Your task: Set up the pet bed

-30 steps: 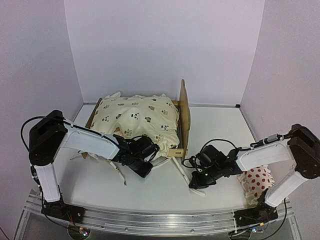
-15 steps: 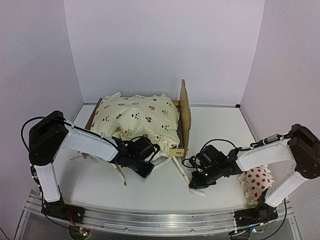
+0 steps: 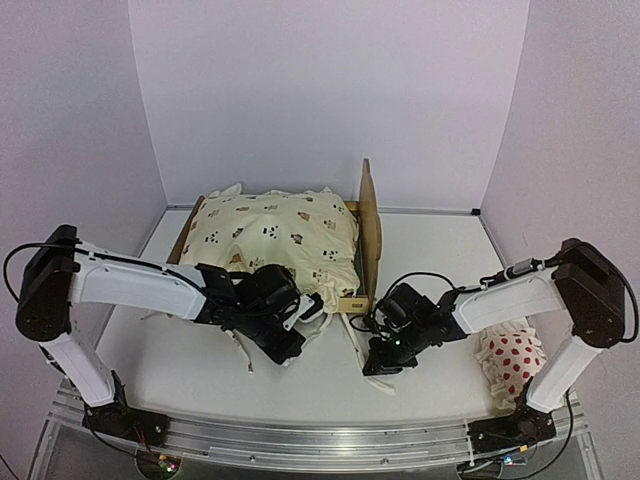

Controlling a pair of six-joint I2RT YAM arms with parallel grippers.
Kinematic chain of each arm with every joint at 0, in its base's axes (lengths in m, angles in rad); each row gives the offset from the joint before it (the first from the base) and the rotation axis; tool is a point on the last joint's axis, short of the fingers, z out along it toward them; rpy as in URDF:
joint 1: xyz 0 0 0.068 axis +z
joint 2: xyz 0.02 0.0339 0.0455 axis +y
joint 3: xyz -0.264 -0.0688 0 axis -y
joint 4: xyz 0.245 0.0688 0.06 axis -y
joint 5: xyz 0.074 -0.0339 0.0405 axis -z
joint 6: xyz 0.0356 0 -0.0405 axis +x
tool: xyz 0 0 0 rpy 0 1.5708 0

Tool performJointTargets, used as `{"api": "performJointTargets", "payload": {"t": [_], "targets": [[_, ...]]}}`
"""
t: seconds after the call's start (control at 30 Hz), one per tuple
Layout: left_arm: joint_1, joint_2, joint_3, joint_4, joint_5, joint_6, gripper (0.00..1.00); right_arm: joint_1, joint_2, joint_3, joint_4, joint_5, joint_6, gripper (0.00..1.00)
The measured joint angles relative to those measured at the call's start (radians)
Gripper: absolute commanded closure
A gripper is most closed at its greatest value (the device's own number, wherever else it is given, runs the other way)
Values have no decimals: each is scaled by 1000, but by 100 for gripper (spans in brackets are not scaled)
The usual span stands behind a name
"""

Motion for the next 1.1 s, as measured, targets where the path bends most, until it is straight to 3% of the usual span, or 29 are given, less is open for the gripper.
{"api": "performJointTargets", "payload": {"t": [0.27, 0.63, 0.83, 1.1], "targets": [[-36, -194, -1, -17, 79, -19, 100, 45, 115, 97, 74, -64, 57, 99], [-64, -251, -1, -34, 113, -74, 100, 134, 263, 206, 273, -166, 186, 66], [-71, -251, -1, -32, 121, -92, 100, 136, 131, 71, 268, -132, 195, 56], [-88, -197, 0, 16, 120, -132, 100, 134, -182, -104, 142, 6, 161, 52]]}}
